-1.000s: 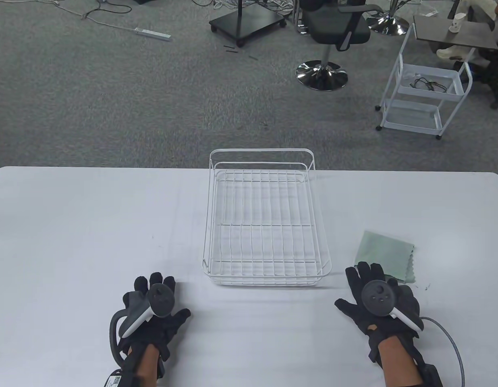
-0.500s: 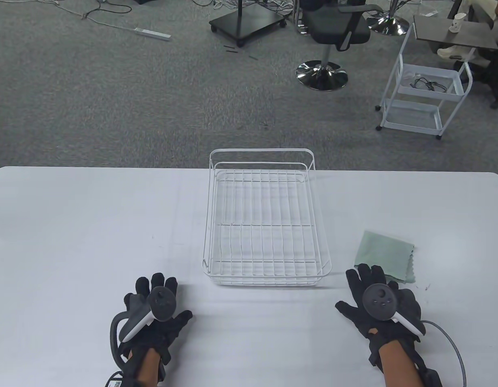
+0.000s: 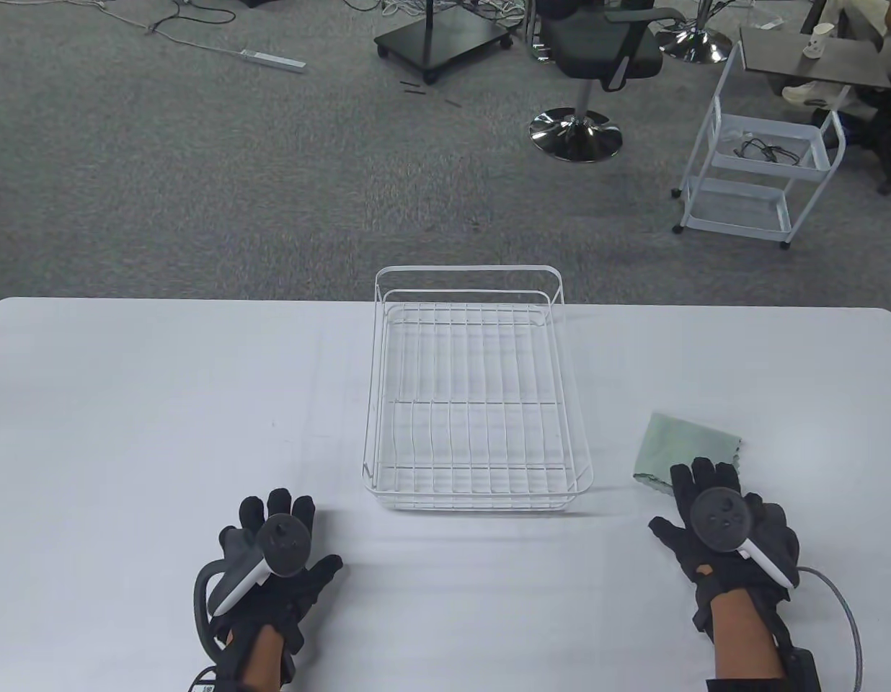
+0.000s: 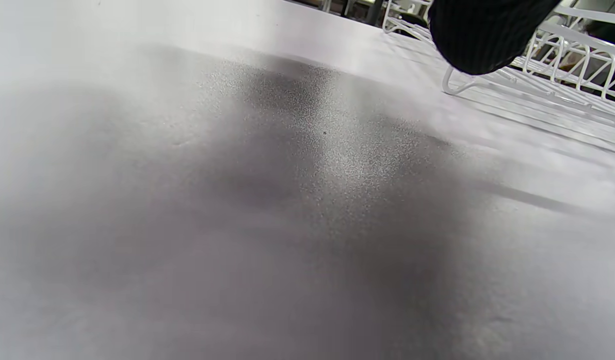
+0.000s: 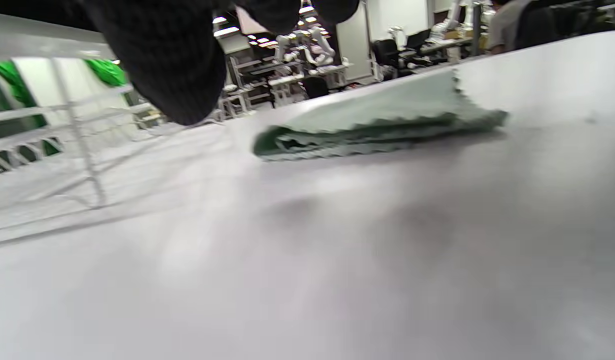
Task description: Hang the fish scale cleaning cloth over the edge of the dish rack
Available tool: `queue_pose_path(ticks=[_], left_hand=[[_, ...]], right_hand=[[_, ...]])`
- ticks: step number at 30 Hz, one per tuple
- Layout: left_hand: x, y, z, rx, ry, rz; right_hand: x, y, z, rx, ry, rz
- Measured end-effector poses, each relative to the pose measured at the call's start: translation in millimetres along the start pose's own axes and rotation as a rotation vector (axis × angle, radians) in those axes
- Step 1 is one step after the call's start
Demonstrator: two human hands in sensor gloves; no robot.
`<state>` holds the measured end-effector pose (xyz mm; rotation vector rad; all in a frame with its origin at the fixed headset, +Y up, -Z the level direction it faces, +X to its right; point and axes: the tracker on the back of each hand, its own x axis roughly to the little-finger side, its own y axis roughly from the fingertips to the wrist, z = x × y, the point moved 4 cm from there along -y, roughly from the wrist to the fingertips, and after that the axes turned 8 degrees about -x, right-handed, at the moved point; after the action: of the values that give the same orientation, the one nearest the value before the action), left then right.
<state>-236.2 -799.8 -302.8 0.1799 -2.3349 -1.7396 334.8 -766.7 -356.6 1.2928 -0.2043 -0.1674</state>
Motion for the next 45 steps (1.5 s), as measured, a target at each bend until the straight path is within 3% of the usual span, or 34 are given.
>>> queue_pose_path(ticks=[6,9,14,17,22,27,28,30,33,35,37,40,43,45], left_hand=[[7.3,-1.5,-0.7,0.004,0.004,0.020],[9.9,-1.5,-0.1,-0.002,0.005,0.025],[11.2,-3.3,-3.6,0.011,-0.012,0.040],[10.6,-4.0,-3.4,0.011,-0.015,0.039],[13.6,-4.9,1.6,-0.017,0.031,0.024],[18.8,-2.6,8.8,-0.061,0.096,0.003],[19.4,-1.5,10.5,-0.070,0.114,0.000],[21.5,0.8,14.9,-0.089,0.152,-0.008],[22.1,7.1,26.6,-0.152,0.245,-0.049],[15.6,15.1,39.6,-0.223,0.326,-0.105],[-0.1,27.3,56.4,-0.336,0.385,-0.176],[-37.3,48.3,74.9,-0.531,0.421,-0.317],[-80.5,69.9,81.5,-0.721,0.466,-0.465],[-104.8,76.3,78.7,-0.720,0.529,-0.531]], right_hand=[[16.8,-25.3,14.1,-0.174,0.046,0.091],[22.3,-34.8,13.4,-0.111,0.020,0.130],[30.0,-52.8,15.7,-0.130,0.073,0.153],[31.9,-59.1,16.5,-0.101,0.010,0.142],[16.6,-53.3,7.2,0.007,0.210,0.157],[7.2,-44.8,3.9,0.121,0.272,0.172],[8.8,-42.6,3.1,0.130,0.237,0.180],[20.3,-35.5,2.0,0.117,-0.001,0.206],[40.6,-17.0,-2.7,0.220,-0.645,0.175],[38.6,-4.9,-10.4,0.287,-1.085,0.066],[12.3,3.0,-20.3,0.280,-1.399,-0.173],[-33.2,12.5,-22.6,0.262,-1.500,-0.314],[-83.0,13.0,-10.0,0.141,-1.538,-0.382],[-114.7,15.1,1.0,0.054,-1.545,-0.429]])
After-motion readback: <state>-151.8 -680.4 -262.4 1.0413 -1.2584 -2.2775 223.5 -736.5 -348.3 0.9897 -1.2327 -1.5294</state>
